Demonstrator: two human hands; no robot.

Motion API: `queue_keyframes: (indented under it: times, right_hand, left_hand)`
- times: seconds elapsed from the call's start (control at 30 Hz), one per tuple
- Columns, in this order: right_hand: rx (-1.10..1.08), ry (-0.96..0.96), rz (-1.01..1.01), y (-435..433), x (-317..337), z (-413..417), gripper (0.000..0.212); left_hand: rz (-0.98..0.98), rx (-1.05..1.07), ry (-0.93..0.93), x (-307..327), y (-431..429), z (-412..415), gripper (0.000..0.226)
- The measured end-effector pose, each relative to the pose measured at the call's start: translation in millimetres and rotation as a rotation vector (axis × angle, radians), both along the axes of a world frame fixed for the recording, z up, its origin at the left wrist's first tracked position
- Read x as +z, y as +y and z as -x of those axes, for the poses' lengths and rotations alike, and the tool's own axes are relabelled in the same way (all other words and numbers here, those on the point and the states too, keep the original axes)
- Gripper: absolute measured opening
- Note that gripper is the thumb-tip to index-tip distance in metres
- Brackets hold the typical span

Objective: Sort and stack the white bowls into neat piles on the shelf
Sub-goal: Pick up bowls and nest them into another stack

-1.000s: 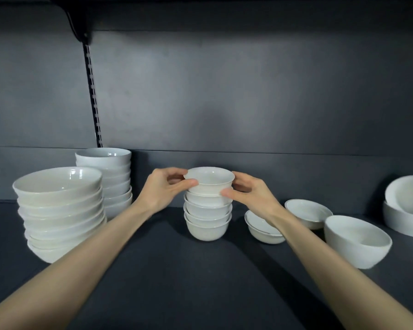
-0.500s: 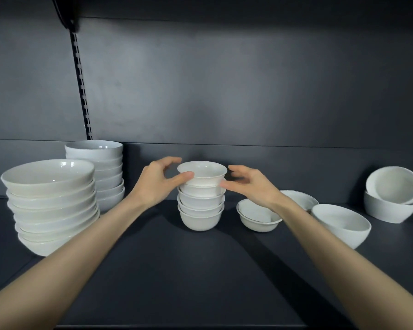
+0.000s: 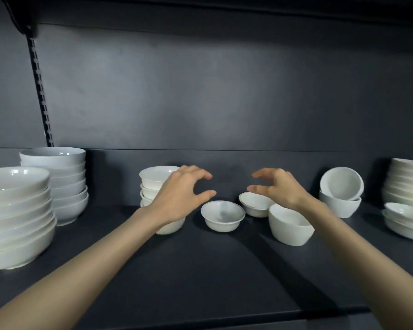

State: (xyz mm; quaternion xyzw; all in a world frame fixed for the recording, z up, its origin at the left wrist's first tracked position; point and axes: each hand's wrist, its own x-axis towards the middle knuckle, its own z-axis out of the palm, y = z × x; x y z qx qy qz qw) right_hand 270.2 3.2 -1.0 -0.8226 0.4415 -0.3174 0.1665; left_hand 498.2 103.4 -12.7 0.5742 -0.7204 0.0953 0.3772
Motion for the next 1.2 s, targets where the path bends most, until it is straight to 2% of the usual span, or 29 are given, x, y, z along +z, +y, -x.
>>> queue_keyframes:
  times: [0.1,0.2,0.43,0.6,0.73,0.83,0.93,1.03,1.2]
  right_hand:
    - [-0.017,0.006,-0.018,-4,-7,30,0.047]
    - [-0.03,0.041,-0.03,-8,-14,56,0.05]
    - [0.01,0.022,-0.116,-20,-39,100,0.061]
    - [0.061,0.02,-0.138,-30,-50,110,0.065]
    - [0.11,0.014,-0.141,-38,-53,110,0.057]
    - [0.149,-0.016,-0.156,-43,-54,110,0.051]
    - [0.169,-0.056,-0.171,-54,-53,106,0.056]
    - [0.165,-0.074,-0.167,-69,-49,100,0.062]
    - [0.164,-0.143,-0.168,-92,-39,85,0.054]
  left_hand:
    - [-0.074,-0.006,0.009,-16,-11,26,0.041]
    - [-0.169,0.027,0.099,-34,-23,48,0.043]
    - [-0.261,0.247,0.181,-74,-39,80,0.051]
    - [-0.27,0.326,0.242,-89,-46,88,0.044]
    - [-0.283,0.383,0.236,-95,-49,91,0.029]
    - [-0.265,0.416,0.227,-94,-49,91,0.017]
    - [-0.214,0.399,0.221,-89,-50,87,0.013]
    - [-0.126,0.316,0.225,-80,-51,83,0.01]
    - [0.091,0.168,0.226,-51,-65,86,0.007]
